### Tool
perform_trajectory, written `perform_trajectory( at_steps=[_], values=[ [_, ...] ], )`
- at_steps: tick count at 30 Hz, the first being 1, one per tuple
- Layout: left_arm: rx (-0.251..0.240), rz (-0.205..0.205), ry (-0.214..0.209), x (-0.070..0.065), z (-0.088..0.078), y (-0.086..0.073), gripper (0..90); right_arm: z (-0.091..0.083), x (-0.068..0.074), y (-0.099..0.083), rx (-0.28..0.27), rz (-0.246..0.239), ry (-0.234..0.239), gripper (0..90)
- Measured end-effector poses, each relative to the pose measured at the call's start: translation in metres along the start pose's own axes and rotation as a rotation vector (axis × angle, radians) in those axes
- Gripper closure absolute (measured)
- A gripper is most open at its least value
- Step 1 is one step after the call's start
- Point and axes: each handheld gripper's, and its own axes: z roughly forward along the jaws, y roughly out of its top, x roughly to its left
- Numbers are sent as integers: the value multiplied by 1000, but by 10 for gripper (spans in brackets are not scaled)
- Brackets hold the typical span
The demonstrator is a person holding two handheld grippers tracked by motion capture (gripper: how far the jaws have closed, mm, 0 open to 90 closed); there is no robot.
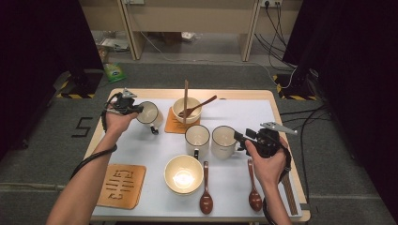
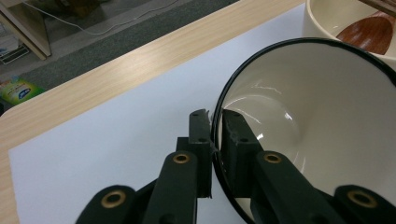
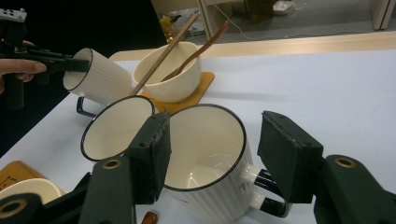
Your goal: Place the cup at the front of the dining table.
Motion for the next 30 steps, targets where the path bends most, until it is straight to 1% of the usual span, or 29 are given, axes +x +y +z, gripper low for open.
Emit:
perform_trajectory(
  at_steps=[10,15,18,22,27,30],
  values=[
    [-24,-6,-1,-1,8,5,811,1,-1,-1,2,0,0,435],
    [-37,-24,-2,1,13,6,807,0,-1,0,2,2,0,435],
    [-47,-22,-1,0,15,7,805,1,-2,-1,3,1,0,435],
    [-58,-31,-3,0,18,8,802,1,-2,-1,3,1,-1,435],
    [-76,-51,-7,0,22,8,798,1,-2,-1,2,0,-1,434],
    [-86,-73,-16,1,25,9,793,1,-3,-1,4,1,0,434]
  ],
)
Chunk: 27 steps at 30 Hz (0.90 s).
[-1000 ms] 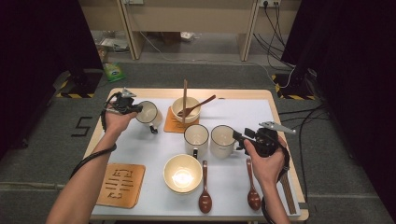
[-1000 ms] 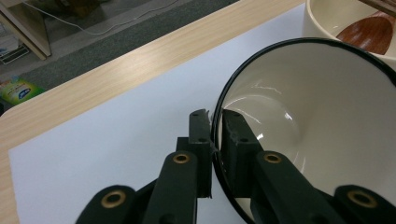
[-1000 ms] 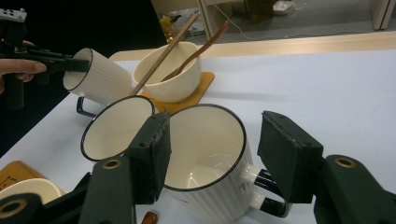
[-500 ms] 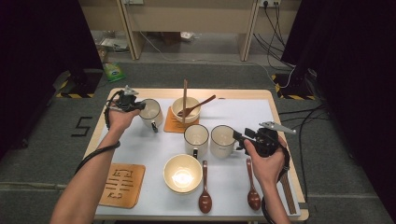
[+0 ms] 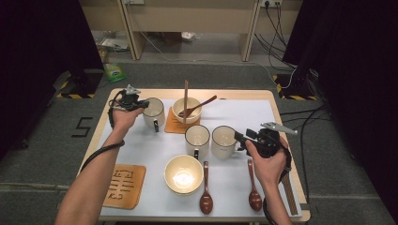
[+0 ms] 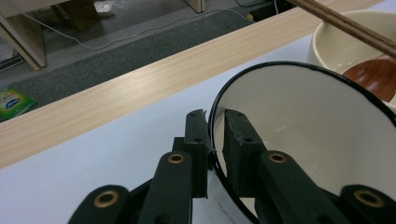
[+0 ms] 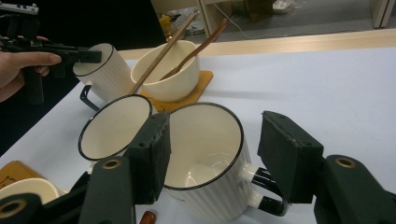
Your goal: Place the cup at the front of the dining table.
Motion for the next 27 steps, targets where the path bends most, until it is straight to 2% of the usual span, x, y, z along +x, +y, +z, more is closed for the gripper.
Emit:
perform_trajectory(
  at_steps=[5,9,12,20,23,25,27],
  values=[
    [-6,-35,-1,3,3,0,791,0,0,0,-1,-1,1,434],
    [-1,-47,3,4,5,-1,771,-1,0,0,0,4,0,433],
    [0,-72,0,6,6,-2,746,-1,0,0,1,6,-1,433],
    [-13,-103,-11,7,7,-4,679,-1,0,0,1,4,-2,433],
    [-21,-126,-4,7,5,-2,599,-2,0,0,1,4,-2,432],
    [-28,-119,10,7,3,-1,538,-2,0,0,-1,3,-3,432],
    [-37,-136,21,6,0,-1,468,-2,0,0,-1,2,-4,433]
  ],
)
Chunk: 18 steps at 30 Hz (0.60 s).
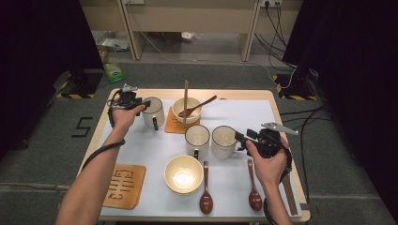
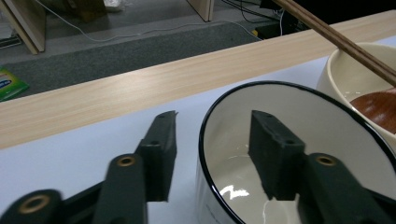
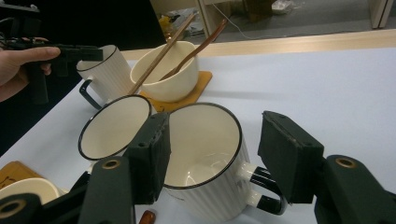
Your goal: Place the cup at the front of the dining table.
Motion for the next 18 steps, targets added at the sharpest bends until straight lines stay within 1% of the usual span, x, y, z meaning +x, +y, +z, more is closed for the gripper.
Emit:
perform_trajectory(
  at_steps=[1,2,3,6,11,18],
  values=[
    [-8,-14,3,-1,-2,0,425,0,0,0,0,-2,0,432],
    [-11,-19,7,-1,-3,0,380,0,0,0,0,0,0,433],
    [-13,-15,11,-2,-5,-1,347,0,0,0,0,-1,0,433],
    [-19,-24,5,-5,-9,-3,295,0,1,0,-3,-3,0,432],
    [-30,-22,2,-10,-15,-4,266,0,1,0,0,-3,0,432],
    [-48,-4,-9,-18,-26,-6,259,0,2,1,-2,-3,0,432]
  ],
)
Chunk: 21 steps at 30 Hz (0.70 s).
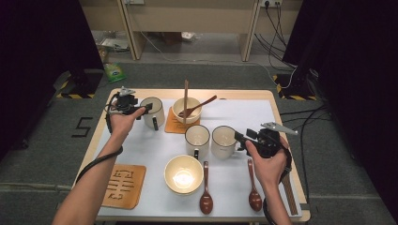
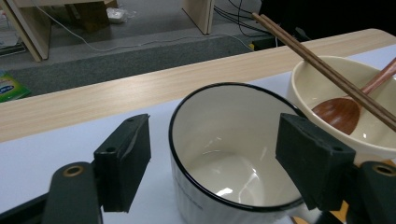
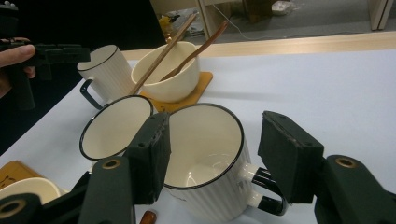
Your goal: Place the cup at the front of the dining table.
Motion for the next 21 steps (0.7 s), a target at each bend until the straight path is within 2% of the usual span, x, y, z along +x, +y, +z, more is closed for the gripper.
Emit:
perform_trajectory(
  at_steps=[2,15,21],
  values=[
    [-4,13,-4,-3,-3,-1,258,0,0,0,2,-5,-1,432],
    [-41,2,-35,-14,-24,-7,256,2,3,-1,7,-6,-1,430],
    [-46,20,-48,-21,-30,-12,256,2,2,-1,7,-5,-1,429]
  ],
)
